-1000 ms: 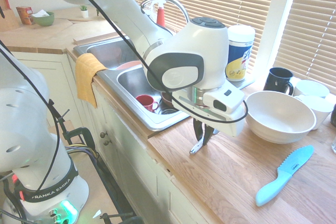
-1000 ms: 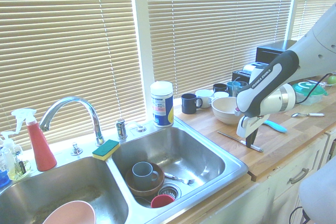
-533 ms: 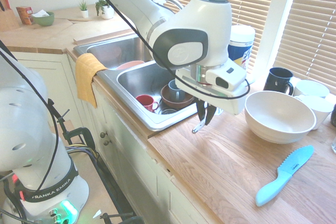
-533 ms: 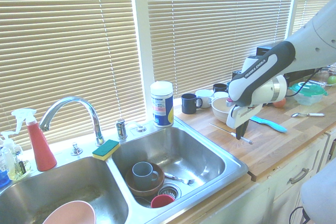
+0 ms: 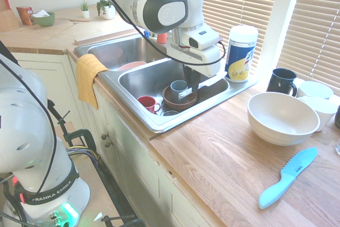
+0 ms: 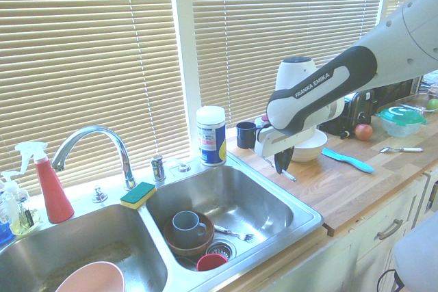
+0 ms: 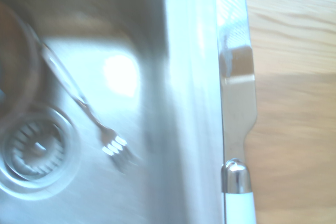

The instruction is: Put the knife into the sink

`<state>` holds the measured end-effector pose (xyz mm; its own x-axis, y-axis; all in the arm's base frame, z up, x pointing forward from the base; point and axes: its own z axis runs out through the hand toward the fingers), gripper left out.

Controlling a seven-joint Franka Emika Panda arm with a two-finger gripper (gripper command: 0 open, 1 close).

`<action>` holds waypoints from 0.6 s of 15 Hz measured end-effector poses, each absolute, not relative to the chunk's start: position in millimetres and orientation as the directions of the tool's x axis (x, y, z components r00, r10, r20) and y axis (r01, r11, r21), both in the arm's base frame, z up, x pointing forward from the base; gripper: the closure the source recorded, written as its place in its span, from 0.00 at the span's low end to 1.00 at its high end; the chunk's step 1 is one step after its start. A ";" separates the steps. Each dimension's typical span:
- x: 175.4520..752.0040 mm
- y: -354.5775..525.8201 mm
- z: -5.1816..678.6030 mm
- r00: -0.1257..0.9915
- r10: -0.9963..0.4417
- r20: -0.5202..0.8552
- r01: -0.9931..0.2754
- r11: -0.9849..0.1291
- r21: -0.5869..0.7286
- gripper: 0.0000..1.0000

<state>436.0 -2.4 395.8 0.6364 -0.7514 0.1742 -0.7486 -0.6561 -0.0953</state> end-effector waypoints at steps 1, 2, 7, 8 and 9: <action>440.9 13.7 391.6 0.628 -0.757 0.180 -0.754 -0.650 -0.100 1.00; 445.2 27.9 386.4 0.623 -0.760 0.183 -0.758 -0.645 -0.097 1.00; 460.7 93.8 348.8 0.622 -0.754 0.210 -0.756 -0.649 -0.091 1.00; 463.6 107.4 338.6 0.621 -0.755 0.210 -0.757 -0.647 -0.089 1.00; 467.5 119.1 329.9 0.619 -0.757 0.210 -0.758 -0.645 -0.091 1.00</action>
